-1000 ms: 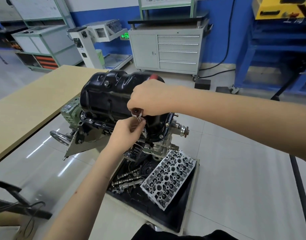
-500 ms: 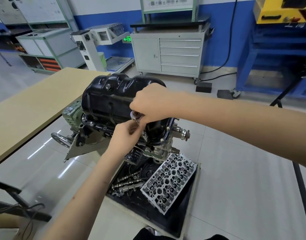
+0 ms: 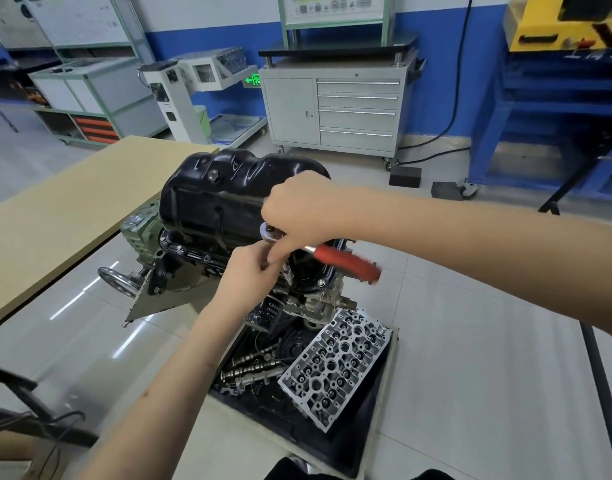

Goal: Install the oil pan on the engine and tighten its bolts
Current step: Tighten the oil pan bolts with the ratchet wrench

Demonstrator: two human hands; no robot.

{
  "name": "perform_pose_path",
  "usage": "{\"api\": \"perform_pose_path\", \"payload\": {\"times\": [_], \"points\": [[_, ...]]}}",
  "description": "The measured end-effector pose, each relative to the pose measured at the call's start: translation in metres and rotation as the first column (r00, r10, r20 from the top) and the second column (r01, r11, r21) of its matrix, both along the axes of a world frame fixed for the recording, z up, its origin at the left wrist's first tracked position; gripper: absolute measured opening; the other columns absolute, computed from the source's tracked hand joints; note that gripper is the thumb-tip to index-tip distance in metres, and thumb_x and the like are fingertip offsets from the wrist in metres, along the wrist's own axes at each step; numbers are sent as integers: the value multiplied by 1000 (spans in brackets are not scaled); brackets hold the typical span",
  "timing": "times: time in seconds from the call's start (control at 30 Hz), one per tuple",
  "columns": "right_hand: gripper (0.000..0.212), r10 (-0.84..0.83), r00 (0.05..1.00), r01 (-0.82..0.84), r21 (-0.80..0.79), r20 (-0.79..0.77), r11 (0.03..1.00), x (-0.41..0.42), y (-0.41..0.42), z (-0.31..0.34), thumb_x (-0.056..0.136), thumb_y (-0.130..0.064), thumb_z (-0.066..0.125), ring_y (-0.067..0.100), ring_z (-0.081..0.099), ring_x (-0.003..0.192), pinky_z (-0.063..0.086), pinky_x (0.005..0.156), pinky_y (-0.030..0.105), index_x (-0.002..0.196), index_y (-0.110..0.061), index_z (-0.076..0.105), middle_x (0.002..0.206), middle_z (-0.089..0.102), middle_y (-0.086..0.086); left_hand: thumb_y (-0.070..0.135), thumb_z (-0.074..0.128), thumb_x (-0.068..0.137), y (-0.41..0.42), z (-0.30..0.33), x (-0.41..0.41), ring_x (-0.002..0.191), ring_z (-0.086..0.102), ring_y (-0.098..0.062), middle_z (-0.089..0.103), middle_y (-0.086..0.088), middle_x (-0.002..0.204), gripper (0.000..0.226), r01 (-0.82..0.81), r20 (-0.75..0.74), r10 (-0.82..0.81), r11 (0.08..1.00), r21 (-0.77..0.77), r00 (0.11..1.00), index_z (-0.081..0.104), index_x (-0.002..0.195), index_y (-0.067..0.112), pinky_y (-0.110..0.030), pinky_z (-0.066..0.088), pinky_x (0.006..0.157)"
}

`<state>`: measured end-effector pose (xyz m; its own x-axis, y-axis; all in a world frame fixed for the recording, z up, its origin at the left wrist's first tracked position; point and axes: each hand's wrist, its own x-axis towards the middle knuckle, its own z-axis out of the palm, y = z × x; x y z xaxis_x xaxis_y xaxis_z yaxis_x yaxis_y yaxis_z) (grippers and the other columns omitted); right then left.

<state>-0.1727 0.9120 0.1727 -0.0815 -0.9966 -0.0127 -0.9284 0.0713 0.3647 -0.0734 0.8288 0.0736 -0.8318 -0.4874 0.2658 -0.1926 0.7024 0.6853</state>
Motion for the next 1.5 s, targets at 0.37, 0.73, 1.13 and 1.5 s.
{"api": "perform_pose_path", "payload": {"times": [0.37,0.73,1.13,1.5], "points": [[32,-64,993,73,-92,95,993,13,3,-4,86,-36,54,19,41,58,22,45,25,67,-13,43,69,42,-2,12,51,91,-4,5,2,46,22,-11,29,1,47,38,58,55,-61,997,52,997,43,55,5,-17,21,42],[9,-55,996,60,-86,66,994,18,4,-3,87,-21,54,25,51,74,27,50,26,81,-19,48,84,50,0,13,49,94,-2,13,6,37,43,-1,41,-6,42,25,114,62,-122,987,112,991,60,73,4,-10,29,41],[26,-115,985,131,-127,125,983,19,8,-1,87,-20,50,16,37,52,18,45,24,65,-12,38,64,37,-4,18,49,93,-9,8,2,51,30,-17,40,-14,53,34,138,125,-137,990,5,983,50,63,4,-23,24,51],[5,-124,958,151,-86,258,985,23,9,-1,85,-16,52,25,40,65,32,52,31,82,-13,56,56,31,-1,18,49,93,-8,9,-1,41,29,-9,32,1,46,38,101,177,-97,995,-9,979,45,58,5,-19,22,45]]}}
